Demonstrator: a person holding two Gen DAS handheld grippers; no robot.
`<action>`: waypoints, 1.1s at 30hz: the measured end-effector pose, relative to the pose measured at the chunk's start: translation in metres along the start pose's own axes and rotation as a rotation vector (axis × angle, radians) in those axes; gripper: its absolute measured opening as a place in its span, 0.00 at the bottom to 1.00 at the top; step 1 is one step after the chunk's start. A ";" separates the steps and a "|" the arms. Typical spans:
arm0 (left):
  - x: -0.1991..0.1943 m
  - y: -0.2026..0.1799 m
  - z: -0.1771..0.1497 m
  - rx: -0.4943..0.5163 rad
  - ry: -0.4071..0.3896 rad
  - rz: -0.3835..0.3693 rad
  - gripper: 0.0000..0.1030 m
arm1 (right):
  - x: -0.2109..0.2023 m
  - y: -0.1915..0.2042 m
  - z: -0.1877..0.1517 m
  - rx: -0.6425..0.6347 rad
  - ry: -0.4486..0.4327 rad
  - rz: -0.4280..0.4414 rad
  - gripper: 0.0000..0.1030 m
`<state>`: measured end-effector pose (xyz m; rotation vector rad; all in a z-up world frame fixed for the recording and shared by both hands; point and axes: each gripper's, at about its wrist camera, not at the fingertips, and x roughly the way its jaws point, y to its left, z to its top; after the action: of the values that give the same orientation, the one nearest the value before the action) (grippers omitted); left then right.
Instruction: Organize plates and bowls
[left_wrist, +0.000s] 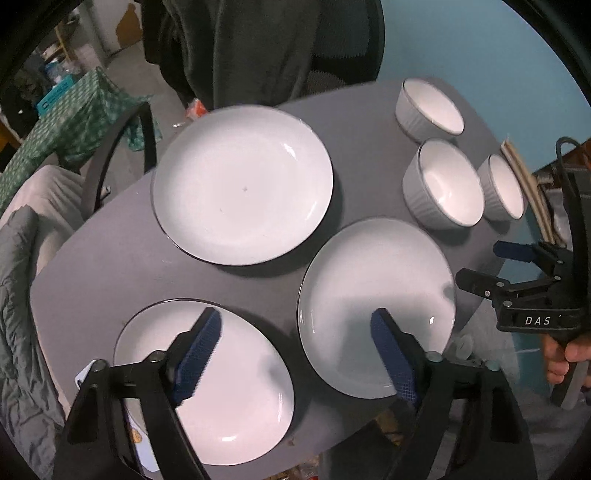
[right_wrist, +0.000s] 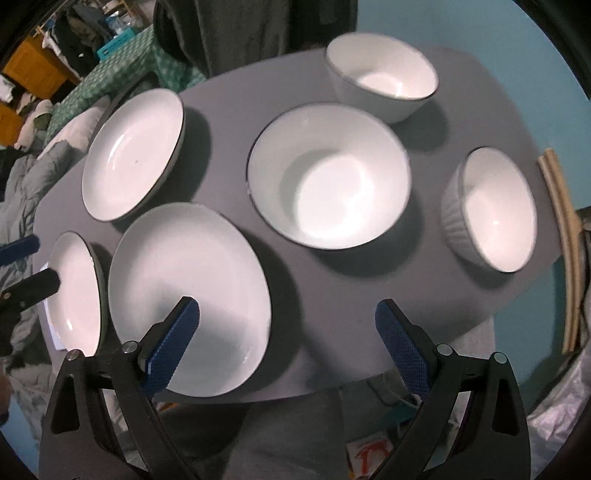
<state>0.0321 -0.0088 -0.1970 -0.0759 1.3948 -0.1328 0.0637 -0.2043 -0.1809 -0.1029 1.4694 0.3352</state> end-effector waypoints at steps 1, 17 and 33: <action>0.005 0.000 0.000 0.004 0.010 -0.006 0.76 | 0.005 0.001 0.001 -0.006 0.012 -0.003 0.92; 0.044 0.002 0.008 0.019 0.130 -0.062 0.57 | 0.028 -0.018 -0.003 0.014 0.097 0.101 0.65; 0.054 0.019 -0.001 -0.087 0.185 -0.091 0.31 | 0.048 -0.041 0.000 0.016 0.192 0.180 0.24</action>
<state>0.0409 0.0028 -0.2524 -0.2036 1.5819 -0.1578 0.0787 -0.2357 -0.2342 0.0111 1.6755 0.4701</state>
